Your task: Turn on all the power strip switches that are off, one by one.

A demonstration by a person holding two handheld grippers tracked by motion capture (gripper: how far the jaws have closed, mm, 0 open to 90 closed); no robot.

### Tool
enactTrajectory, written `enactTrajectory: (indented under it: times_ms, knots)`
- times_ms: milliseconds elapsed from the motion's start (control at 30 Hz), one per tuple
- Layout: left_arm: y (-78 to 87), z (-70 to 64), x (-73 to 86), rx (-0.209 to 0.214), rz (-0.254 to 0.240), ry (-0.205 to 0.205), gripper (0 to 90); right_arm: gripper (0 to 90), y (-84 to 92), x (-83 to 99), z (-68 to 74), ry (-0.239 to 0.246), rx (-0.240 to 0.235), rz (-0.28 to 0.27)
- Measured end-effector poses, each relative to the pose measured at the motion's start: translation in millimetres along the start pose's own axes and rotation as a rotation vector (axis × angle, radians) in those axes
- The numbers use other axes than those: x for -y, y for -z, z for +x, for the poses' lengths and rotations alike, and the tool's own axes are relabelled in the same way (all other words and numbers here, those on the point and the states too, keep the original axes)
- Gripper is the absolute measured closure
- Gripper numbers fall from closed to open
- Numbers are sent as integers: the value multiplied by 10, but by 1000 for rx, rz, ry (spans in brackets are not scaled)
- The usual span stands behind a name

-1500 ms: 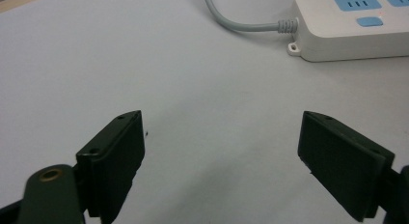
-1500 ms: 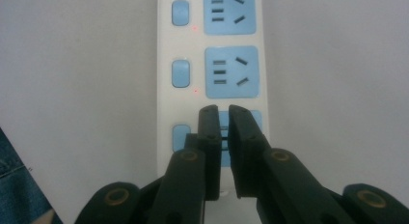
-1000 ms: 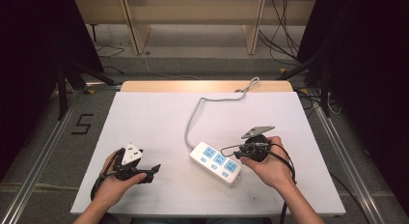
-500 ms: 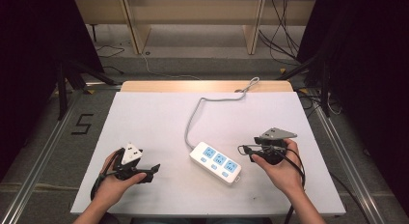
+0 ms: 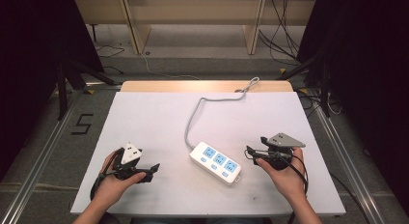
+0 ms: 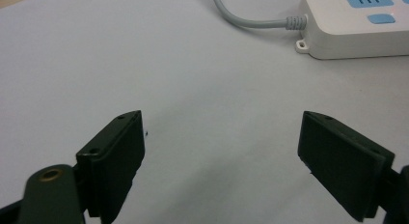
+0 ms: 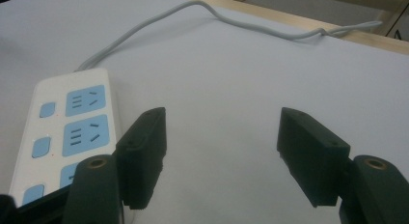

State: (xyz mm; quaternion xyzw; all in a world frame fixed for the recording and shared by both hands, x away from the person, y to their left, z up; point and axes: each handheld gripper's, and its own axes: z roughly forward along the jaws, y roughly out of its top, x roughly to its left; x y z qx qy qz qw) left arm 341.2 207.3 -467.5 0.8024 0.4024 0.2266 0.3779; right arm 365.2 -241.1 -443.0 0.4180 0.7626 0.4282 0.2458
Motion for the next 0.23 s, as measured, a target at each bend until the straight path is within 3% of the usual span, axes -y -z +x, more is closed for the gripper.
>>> enactTrajectory:
  times_ms: [233]
  knots:
    - [-1, 6, -1, 0, -1, 2, 166, 352, -12, 18, 11, -8, -2, 6]
